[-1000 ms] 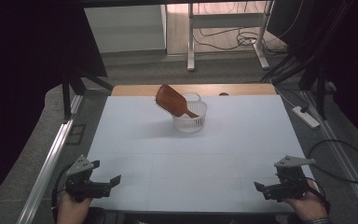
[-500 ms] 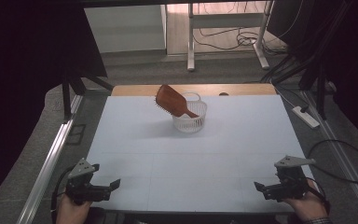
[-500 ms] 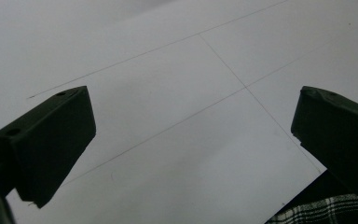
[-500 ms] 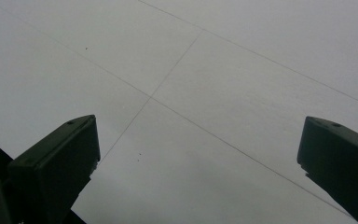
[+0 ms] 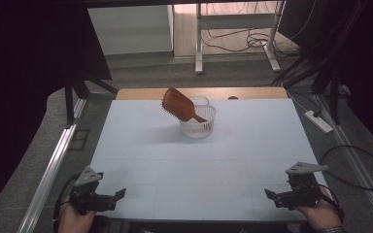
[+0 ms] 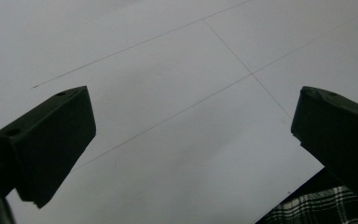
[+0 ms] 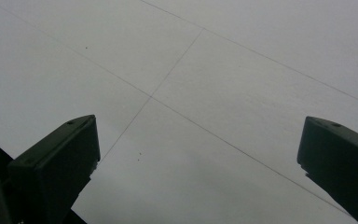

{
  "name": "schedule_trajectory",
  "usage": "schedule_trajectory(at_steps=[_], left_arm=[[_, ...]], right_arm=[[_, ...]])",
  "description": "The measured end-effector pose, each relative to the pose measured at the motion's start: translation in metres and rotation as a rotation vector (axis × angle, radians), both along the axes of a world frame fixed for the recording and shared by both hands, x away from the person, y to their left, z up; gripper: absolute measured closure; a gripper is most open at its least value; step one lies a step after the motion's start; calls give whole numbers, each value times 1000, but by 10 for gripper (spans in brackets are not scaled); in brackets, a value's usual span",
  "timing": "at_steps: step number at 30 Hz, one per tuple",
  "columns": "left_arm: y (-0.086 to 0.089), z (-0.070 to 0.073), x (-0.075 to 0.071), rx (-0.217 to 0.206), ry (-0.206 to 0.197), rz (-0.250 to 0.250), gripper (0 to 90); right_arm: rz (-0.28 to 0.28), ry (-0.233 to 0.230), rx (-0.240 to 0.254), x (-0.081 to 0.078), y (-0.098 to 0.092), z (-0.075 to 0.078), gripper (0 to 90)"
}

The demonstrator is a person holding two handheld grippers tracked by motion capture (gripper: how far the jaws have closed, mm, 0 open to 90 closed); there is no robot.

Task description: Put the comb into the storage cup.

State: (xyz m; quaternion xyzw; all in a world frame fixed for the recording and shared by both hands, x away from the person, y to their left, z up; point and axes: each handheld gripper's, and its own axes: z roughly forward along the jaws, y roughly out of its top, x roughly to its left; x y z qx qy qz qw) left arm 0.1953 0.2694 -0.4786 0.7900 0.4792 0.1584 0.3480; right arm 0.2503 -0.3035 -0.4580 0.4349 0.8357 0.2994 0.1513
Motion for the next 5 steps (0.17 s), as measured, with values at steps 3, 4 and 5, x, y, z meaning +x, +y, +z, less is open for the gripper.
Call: schedule_trajectory(at_steps=[3,4,5], left_arm=[[0,0,1,2,5,3,0],[1,0,1,0,4,3,0],[1,0,1,-5,3,3,0]], right_arm=[[2,2,-1,0,0,0,0],[3,2,-1,0,0,0,0],[4,1,-2,0,0,0,0]])
